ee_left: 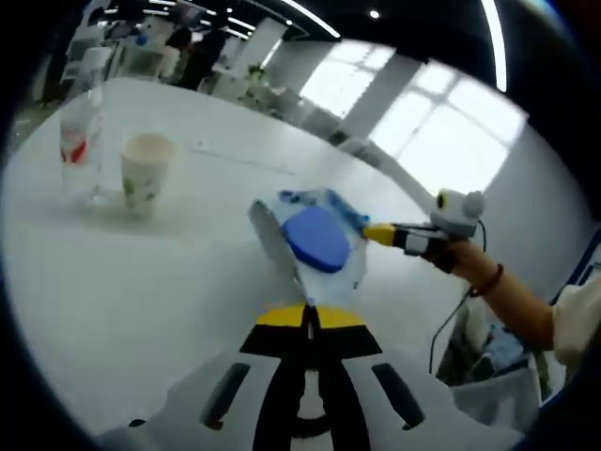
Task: Arrange the tabletop items into an orderly group along one side of the table until the central work area is clear of visible clutter.
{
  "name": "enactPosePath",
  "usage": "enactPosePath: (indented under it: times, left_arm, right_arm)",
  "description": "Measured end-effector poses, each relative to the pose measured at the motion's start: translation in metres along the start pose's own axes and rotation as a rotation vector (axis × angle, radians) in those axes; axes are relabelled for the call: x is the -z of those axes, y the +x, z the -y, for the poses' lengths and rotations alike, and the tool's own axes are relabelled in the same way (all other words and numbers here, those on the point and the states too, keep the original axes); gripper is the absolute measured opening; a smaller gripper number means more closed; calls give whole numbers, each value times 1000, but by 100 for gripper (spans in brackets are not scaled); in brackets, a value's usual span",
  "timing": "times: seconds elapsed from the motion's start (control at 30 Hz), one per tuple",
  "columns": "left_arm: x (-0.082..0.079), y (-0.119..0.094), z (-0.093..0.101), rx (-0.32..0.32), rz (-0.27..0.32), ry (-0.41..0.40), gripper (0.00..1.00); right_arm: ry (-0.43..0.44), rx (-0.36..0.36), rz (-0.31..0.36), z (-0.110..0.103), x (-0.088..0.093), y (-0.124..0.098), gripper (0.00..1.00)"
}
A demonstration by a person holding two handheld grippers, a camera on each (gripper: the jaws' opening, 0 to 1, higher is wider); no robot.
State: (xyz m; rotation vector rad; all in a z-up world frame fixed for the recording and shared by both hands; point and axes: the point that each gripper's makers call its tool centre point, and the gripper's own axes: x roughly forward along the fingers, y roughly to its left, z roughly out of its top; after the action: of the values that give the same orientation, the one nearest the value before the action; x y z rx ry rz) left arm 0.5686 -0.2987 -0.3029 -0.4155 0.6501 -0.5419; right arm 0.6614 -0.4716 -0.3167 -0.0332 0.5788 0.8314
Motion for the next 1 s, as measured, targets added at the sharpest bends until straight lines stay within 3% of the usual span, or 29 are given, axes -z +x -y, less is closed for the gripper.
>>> enactPosePath:
  times: [0.13, 0.2, 0.5, 0.77, 1.0]
  left_arm:
    - [-14, 1, -11, -16, 25, -4, 0]
    - [-19, 3, -15, -26, 20, 6, 0]
    - [-43, 18, -43, -84, 49, 65, 0]
    - [-57, 37, -65, -149, 81, 98, 0]
    - [-57, 53, -79, -196, 101, 96, 0]
  right_arm:
    - [51, -10, 14, -5, -2, -6, 1]
    - [116, -12, -29, -8, 5, -8, 1]
    - [152, -5, 3, -13, 0, 1, 1]
    - [109, 67, -6, -8, -4, 19, 1]
    - [92, 119, 2, 8, -8, 35, 1]
